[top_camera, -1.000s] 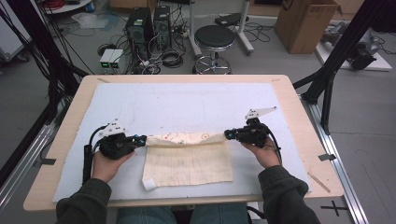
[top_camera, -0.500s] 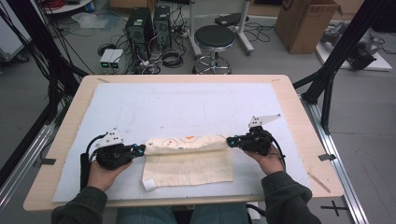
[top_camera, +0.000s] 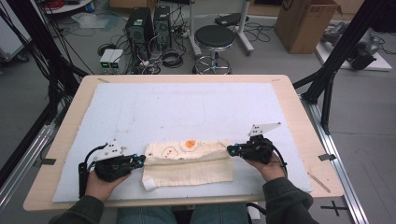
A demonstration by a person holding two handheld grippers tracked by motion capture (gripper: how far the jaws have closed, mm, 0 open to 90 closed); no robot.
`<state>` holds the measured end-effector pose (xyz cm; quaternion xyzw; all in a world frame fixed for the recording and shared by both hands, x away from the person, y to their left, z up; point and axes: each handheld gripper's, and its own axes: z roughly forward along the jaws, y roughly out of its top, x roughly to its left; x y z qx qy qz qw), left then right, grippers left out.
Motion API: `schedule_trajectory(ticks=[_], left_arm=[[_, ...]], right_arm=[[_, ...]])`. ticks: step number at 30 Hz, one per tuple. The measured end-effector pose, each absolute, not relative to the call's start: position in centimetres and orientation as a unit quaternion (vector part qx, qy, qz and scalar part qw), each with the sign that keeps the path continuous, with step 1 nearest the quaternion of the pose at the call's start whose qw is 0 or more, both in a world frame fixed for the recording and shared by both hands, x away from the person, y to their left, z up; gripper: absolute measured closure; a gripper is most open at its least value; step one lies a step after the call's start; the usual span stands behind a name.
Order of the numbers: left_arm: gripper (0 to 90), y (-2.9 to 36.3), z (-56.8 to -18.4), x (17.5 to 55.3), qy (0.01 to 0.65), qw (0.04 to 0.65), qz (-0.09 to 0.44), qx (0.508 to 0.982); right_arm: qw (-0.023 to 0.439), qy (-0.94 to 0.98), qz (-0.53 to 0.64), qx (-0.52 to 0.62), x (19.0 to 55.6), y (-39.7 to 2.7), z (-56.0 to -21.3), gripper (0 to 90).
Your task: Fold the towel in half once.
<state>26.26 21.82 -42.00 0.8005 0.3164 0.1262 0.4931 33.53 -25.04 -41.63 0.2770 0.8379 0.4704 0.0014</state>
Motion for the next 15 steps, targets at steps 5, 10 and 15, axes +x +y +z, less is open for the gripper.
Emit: schedule_trajectory(ticks=[5, 10, 15], left_arm=[[87.7, 21.8, -42.0, 25.6, 0.308, 0.495, 0.127, 0.803], [87.7, 21.7, -41.9, 24.9, 0.300, 0.496, 0.126, 0.805], [87.7, 21.9, -42.0, 24.3, 0.298, 0.494, 0.125, 0.807]], right_arm=[[0.000, 0.839, 0.469, 0.278, 32.8, -25.2, -41.8, 86.0], [0.003, 0.840, 0.470, 0.271, 32.3, -25.3, -41.8, 86.0], [0.001, 0.842, 0.470, 0.265, 31.6, -25.1, -41.7, 86.0]])
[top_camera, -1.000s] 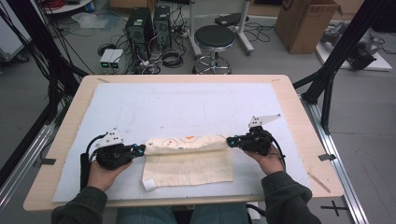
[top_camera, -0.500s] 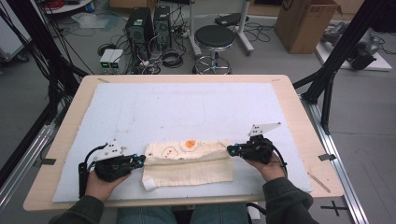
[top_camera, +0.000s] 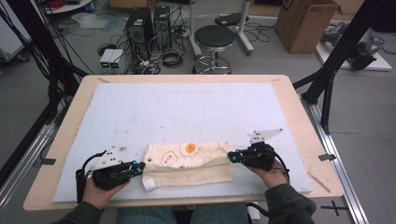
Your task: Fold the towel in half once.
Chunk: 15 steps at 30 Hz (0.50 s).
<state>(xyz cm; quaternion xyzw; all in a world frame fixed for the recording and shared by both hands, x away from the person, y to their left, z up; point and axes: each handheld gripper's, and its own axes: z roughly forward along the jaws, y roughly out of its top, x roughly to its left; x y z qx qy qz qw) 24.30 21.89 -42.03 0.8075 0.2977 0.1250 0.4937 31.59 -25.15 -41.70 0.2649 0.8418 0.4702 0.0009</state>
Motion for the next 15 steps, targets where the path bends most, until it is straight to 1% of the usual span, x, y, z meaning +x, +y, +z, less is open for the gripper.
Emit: schedule_trajectory(ticks=[11, 13, 15], left_arm=[[87.1, 21.6, -42.5, 23.4, 0.285, 0.483, 0.115, 0.820], [84.9, 21.5, -42.5, 23.4, 0.282, 0.485, 0.109, 0.821], [80.1, 21.6, -42.4, 23.4, 0.279, 0.491, 0.103, 0.819]], right_arm=[[-0.010, 0.847, 0.463, 0.260, 30.3, -25.1, -42.0, 85.8], [-0.011, 0.850, 0.460, 0.256, 30.1, -25.1, -42.2, 85.2], [-0.023, 0.851, 0.461, 0.251, 29.8, -25.0, -42.3, 82.7]])
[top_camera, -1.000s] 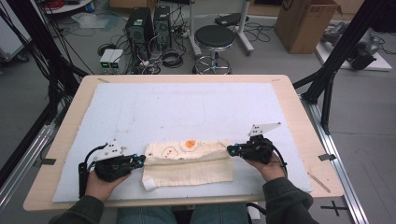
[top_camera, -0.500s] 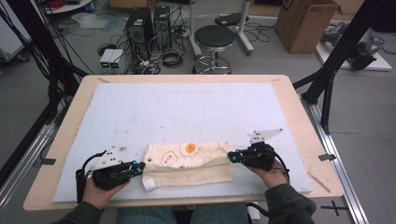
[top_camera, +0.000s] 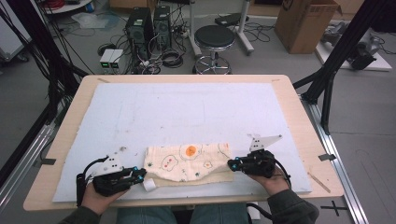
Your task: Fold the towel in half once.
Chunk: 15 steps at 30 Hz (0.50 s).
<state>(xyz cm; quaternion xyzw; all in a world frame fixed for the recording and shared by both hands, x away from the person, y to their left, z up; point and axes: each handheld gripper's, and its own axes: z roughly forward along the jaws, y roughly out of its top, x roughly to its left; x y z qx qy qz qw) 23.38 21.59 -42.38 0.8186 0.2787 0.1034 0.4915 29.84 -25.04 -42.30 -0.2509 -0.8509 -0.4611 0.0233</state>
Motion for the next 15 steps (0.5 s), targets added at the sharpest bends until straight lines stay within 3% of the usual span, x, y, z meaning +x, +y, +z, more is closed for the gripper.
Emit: schedule_trajectory(ticks=[5, 15], left_arm=[[69.9, 21.8, -42.0, 23.5, 0.280, 0.506, 0.098, 0.810], [79.3, 20.3, -43.9, 24.2, 0.271, 0.452, 0.083, 0.845]], right_arm=[[0.040, -0.849, -0.475, -0.230, 29.4, -25.3, -41.8, 73.8], [0.044, -0.872, -0.435, -0.219, 29.8, -23.9, -43.4, 79.1]])
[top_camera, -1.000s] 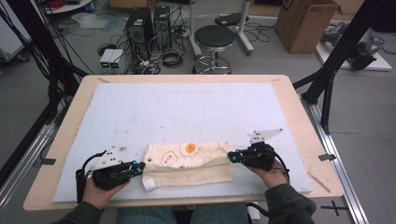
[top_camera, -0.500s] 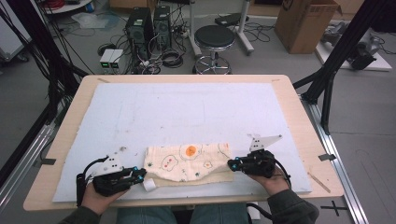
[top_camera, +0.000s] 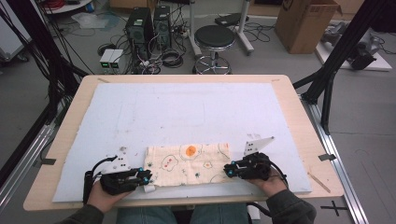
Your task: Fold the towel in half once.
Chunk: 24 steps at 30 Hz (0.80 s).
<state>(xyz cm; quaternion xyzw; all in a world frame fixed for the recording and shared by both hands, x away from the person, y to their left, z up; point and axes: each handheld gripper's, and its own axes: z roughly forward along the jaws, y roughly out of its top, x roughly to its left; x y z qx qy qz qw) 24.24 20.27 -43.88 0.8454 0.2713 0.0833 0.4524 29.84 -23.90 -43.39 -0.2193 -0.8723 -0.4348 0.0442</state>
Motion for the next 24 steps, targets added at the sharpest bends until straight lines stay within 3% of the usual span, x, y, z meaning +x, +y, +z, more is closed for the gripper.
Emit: schedule_trajectory(ticks=[21, 24], left_arm=[[77.6, 20.49, -44.66, 24.11, 0.264, 0.436, 0.085, 0.856], [74.5, 20.52, -44.47, 24.21, 0.266, 0.440, 0.084, 0.853]], right_arm=[[0.025, -0.889, -0.407, -0.208, 29.01, -23.97, -44.36, 80.1], [0.025, -0.887, -0.413, -0.206, 29.10, -23.89, -44.21, 75.8]])
